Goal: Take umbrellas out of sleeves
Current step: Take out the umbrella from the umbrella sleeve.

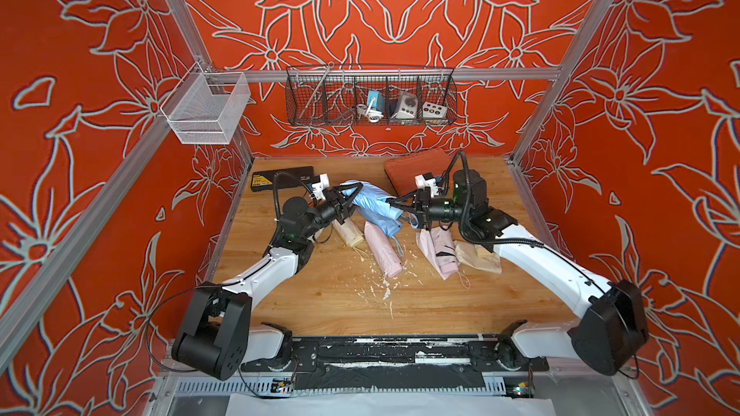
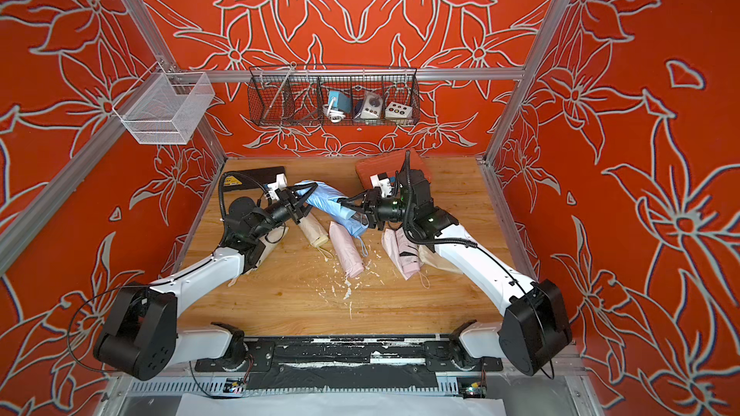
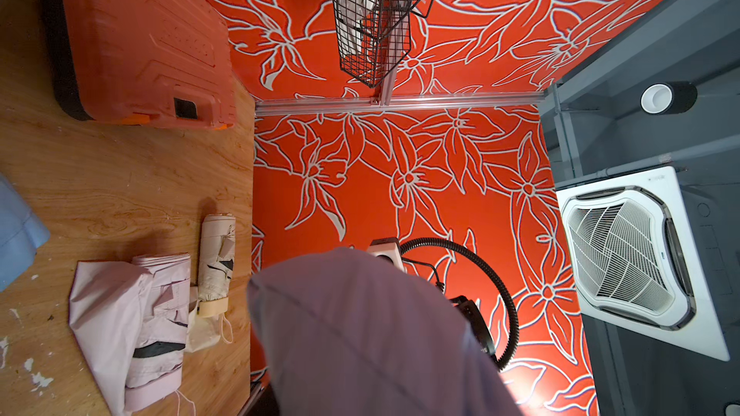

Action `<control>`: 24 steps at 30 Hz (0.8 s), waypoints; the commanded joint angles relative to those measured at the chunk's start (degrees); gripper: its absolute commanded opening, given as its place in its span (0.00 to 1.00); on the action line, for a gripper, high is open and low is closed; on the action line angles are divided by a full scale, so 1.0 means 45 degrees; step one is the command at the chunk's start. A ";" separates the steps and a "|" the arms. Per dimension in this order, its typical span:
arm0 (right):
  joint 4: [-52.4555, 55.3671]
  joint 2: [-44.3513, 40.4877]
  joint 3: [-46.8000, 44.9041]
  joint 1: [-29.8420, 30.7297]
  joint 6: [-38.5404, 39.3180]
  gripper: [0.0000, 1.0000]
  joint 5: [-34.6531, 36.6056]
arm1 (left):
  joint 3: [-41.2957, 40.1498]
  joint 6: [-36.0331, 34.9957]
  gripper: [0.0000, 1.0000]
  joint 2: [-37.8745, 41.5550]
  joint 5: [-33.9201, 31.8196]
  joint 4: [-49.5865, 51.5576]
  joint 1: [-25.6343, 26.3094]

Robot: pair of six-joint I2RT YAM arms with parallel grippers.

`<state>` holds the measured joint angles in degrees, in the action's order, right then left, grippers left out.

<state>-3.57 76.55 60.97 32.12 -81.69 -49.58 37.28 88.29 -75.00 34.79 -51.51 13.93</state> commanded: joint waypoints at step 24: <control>0.1898 0.0821 0.1841 -0.0522 0.3255 0.13 -0.2858 | 0.0332 -0.3627 0.71 0.0866 0.2392 0.3379 -0.1517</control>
<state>3.09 81.34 66.28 30.37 -71.96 -58.48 39.86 74.06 -72.66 43.79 -36.97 8.51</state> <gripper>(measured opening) 0.313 0.713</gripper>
